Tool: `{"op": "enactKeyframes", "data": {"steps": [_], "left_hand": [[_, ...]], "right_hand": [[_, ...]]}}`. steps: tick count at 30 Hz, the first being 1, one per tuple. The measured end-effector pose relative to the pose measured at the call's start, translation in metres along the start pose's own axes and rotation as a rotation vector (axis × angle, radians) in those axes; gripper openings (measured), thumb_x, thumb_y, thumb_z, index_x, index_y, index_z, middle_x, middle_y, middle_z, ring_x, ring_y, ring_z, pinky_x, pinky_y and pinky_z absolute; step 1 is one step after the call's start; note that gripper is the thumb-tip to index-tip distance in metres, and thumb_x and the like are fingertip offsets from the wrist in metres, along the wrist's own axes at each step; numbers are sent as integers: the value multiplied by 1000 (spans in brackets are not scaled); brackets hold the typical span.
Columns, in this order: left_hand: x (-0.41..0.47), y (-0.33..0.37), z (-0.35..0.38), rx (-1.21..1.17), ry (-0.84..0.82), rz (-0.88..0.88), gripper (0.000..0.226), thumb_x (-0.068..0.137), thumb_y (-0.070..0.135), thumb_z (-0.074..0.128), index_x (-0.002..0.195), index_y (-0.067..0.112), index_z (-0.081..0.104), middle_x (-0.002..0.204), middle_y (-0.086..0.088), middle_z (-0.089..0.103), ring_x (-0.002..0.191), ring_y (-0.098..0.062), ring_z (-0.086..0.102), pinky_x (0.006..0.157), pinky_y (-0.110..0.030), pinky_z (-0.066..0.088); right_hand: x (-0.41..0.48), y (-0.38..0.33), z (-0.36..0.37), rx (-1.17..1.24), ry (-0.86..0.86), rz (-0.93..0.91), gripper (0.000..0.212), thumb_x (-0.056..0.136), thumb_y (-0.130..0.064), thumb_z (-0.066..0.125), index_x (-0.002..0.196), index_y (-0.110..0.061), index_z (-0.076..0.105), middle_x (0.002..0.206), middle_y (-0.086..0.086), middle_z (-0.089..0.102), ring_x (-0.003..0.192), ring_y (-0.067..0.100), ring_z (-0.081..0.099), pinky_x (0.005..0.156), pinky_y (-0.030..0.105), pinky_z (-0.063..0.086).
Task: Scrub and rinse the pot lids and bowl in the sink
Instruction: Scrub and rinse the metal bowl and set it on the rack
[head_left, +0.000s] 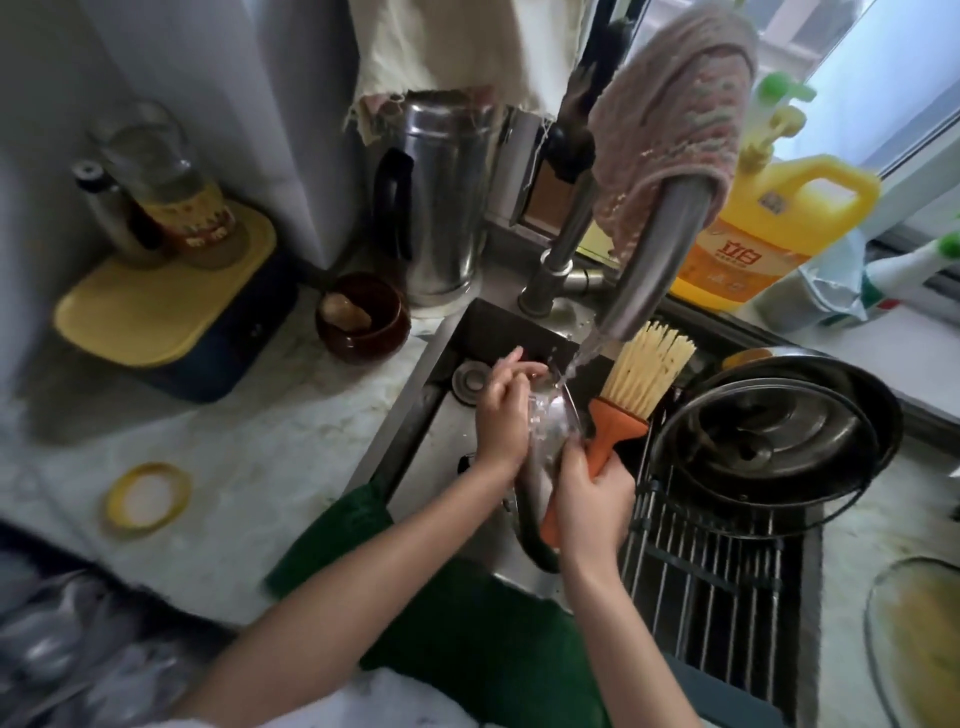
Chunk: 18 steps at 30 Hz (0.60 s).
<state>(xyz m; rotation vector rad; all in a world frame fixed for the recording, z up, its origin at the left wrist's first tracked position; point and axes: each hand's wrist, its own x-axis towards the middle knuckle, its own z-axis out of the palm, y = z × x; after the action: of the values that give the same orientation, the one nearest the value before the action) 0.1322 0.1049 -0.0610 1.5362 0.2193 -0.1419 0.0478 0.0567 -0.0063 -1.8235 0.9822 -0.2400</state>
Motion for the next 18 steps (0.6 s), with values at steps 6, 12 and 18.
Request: {"op": "enactKeyframes", "data": {"steps": [6,12,18], "left_hand": [[-57,-14,18,157,7,212,29,86,39,40,112,44,52,146,3,39,137,-8,31,109,-30,29],[4,6,8,-16,85,-56,19,95,21,39,97,33,54,116,0,59,109,-19,55,93,-33,45],[-20,-9,11,82,-50,122,30,87,33,37,102,27,62,137,8,48,136,-14,35,112,-37,30]], "right_hand": [[5,3,-2,-22,13,27,24,91,-30,57,70,-19,61,68,2,65,68,21,63,67,33,48],[7,-6,-7,-69,-16,-47,32,93,-31,54,64,-18,55,60,0,58,59,18,56,58,29,41],[4,-4,-5,-33,-19,-36,29,92,-32,56,66,-20,58,63,1,62,62,19,59,65,34,47]]}}
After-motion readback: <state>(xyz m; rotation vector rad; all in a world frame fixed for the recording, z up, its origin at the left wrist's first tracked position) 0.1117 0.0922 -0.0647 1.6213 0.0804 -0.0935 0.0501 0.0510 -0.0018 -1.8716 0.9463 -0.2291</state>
